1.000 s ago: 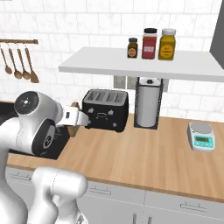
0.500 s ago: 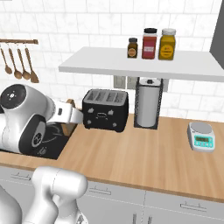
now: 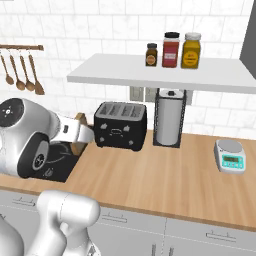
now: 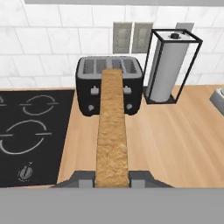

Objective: Start the toaster. Once the lever pops up, take the bread to the plate on the dining counter.

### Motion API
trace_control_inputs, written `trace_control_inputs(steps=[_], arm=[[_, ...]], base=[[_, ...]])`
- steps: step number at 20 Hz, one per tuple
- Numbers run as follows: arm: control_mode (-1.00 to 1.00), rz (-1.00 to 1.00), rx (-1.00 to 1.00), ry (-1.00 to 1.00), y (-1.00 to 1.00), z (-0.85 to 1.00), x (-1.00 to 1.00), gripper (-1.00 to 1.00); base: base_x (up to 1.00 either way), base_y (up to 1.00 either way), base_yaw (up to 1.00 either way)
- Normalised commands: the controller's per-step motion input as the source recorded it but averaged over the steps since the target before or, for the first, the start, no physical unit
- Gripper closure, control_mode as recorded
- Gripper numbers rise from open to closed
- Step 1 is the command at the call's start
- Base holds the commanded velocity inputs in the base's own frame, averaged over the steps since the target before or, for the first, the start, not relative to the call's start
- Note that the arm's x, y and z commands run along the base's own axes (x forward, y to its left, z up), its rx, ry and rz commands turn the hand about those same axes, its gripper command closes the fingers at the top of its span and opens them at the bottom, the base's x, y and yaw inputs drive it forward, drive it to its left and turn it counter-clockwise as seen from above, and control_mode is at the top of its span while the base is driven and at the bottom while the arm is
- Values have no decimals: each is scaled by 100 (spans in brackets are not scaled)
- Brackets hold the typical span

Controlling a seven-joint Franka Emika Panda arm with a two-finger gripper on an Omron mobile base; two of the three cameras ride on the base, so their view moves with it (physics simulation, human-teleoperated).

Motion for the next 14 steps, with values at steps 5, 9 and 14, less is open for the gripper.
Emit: trace_control_inputs(steps=[5,9,14], arm=[[100,0,0,-1,0,0,-2,100],[100,0,0,0,0,0,0,100],[100,0,0,0,0,0,0,100]], base=[[-44,0,0],[-91,0,23],[-39,27,81]])
